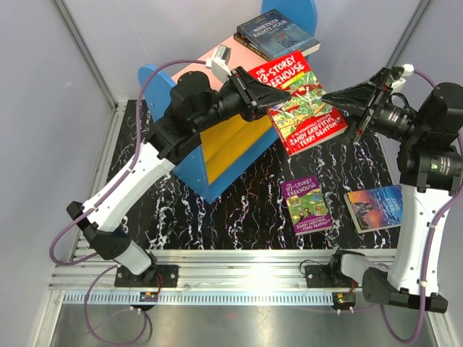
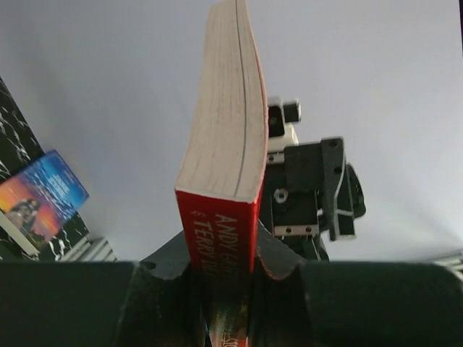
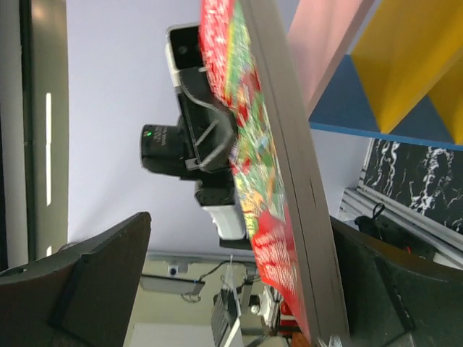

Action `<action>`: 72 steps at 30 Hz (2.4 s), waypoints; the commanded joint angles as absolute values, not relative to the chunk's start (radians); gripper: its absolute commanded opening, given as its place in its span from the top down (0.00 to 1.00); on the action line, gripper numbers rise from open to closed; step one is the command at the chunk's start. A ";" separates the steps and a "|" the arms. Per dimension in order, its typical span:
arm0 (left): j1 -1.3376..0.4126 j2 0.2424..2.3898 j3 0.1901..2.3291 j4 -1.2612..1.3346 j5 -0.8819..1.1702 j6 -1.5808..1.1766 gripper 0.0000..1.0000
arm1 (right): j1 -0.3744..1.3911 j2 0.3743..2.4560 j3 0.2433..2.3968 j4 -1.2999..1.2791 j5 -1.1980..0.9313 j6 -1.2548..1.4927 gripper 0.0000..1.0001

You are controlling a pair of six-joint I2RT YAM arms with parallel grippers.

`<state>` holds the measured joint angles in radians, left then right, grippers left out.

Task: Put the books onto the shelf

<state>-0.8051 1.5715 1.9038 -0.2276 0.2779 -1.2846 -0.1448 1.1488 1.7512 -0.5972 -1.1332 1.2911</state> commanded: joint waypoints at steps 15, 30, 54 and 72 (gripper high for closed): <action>-0.805 1.569 2.005 -0.351 -0.034 -1.262 1.00 | -0.141 0.841 1.344 -0.609 -0.908 1.419 0.00; -0.871 1.482 1.825 -0.213 -0.031 -1.411 1.00 | -0.141 0.884 1.281 -0.322 -0.835 1.585 0.43; -0.968 1.424 1.915 -0.428 -0.121 -1.189 0.07 | -0.144 1.086 1.689 -0.480 -0.847 1.452 1.00; -0.956 1.115 1.596 -0.488 -0.133 -1.123 0.01 | -0.169 1.808 2.414 -0.360 -0.850 1.465 1.00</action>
